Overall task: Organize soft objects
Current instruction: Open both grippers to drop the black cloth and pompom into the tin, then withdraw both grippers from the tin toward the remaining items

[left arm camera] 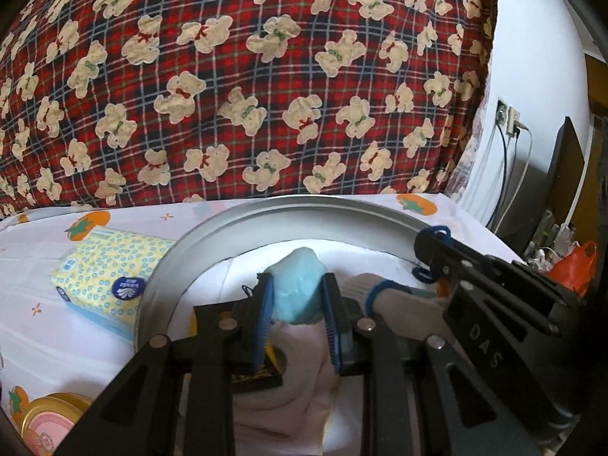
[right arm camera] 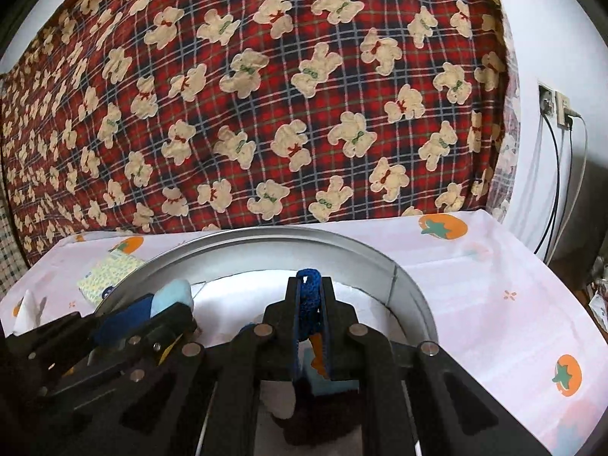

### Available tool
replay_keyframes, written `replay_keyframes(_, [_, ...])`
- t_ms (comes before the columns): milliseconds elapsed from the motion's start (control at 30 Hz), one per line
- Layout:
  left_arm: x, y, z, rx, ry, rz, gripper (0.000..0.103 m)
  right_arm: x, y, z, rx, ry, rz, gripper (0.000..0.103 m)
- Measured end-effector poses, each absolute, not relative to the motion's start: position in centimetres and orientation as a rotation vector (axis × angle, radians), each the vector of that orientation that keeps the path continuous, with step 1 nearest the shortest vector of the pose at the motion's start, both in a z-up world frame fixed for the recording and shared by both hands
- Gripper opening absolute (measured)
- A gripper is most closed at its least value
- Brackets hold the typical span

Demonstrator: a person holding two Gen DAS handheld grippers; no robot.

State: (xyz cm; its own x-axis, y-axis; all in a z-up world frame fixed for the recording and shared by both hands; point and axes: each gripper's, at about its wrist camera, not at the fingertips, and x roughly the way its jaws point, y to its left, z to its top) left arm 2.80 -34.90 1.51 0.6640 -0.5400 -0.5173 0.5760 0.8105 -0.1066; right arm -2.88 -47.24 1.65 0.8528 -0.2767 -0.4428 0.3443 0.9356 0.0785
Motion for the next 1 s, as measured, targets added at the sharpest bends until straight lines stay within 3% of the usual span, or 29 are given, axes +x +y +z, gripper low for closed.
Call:
replay_keyframes(100, [2.8, -34.8, 1.5, 0.089, 0.545, -0.602, 0.028, -2.7, -47.2, 1.3, 0.171, 0.458, -0.298, 0.011])
replay_keyframes(333, [1.9, -34.1, 2.0, 0.116, 0.445, -0.490, 0.076, -2.8, -47.9, 0.9, 0.226, 0.480, -0.296, 0.029])
replay_keyframes(400, [1.8, -33.5, 2.2, 0.102, 0.423, -0.453, 0.089, -3.4, -48.5, 1.1, 0.253, 0.461, -0.322, 0.050])
replay_keyframes(433, [1.9, -33.0, 2.4, 0.082, 0.416, -0.435, 0.100, -3.6, -48.8, 1.2, 0.264, 0.451, -0.334, 0.055])
replay_keyframes(500, [2.1, -32.1, 2.6, 0.040, 0.416, -0.408, 0.102, -4.4, -49.6, 1.5, 0.312, 0.406, -0.339, 0.078])
replay_keyframes(567, [1.8, -31.3, 2.8, -0.006, 0.402, -0.432, 0.103, -5.6, -50.3, 1.8, 0.372, 0.336, -0.315, 0.084])
replay_keyframes(1000, [-3.1, -31.4, 3.7, 0.108, 0.184, -0.494, 0.103, -9.2, -49.8, 3.4, 0.344, 0.181, -0.455, 0.084])
